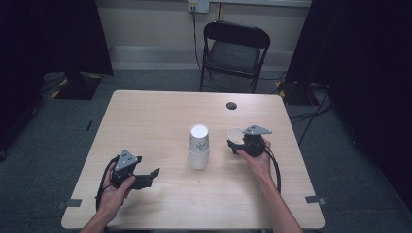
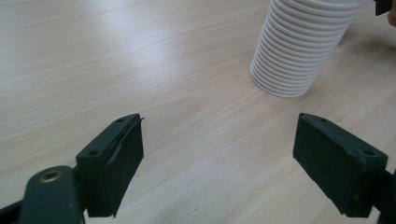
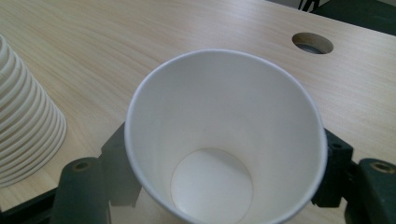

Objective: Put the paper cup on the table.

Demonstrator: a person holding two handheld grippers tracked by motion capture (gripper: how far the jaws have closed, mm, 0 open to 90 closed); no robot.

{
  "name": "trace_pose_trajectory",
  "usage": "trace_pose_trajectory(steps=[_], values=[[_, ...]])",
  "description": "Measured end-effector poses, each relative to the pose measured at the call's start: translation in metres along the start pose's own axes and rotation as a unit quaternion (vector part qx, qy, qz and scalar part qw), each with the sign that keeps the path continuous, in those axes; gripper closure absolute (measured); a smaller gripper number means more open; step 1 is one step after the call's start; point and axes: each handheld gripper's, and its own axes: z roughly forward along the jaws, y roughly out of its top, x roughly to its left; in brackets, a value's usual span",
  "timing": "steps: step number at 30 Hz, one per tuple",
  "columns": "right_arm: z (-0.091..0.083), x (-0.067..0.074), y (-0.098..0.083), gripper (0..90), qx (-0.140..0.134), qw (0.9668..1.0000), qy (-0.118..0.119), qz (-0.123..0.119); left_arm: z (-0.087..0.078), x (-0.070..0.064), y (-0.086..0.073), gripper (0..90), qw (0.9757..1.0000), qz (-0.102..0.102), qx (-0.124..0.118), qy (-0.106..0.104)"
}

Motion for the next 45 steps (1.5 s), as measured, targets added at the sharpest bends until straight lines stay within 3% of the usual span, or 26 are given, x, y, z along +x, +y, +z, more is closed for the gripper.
trace_pose_trajectory(steps=[14, 21, 30, 37, 40, 45], values=[[0.000, -0.002, 0.001, 26.1, 0.011, 0.9999, -0.003, 0.010, 0.001, 0.002, 0.002, 16.0, 1.0000, -0.003, -0.007, 0.000], [-0.001, -0.007, 0.000, 13.7, 0.013, 0.9997, 0.010, 0.021, 0.002, 0.001, 0.002, 15.9, 1.0000, 0.003, -0.005, -0.001], [-0.004, -0.008, -0.003, 13.5, 0.010, 0.9992, 0.014, 0.035, 0.002, 0.003, 0.002, 15.9, 1.0000, 0.004, -0.004, 0.000], [-0.013, -0.008, -0.005, 13.7, 0.003, 0.9989, 0.010, 0.046, 0.004, 0.004, 0.003, 15.9, 1.0000, 0.003, -0.004, -0.001], [-0.020, -0.005, -0.002, 13.6, -0.002, 0.9994, 0.005, 0.034, 0.005, 0.003, 0.003, 15.9, 1.0000, 0.005, -0.004, -0.003], [-0.030, -0.008, -0.002, 13.6, -0.006, 0.9989, 0.005, 0.047, 0.005, 0.003, 0.004, 15.9, 1.0000, 0.007, -0.005, -0.002]])
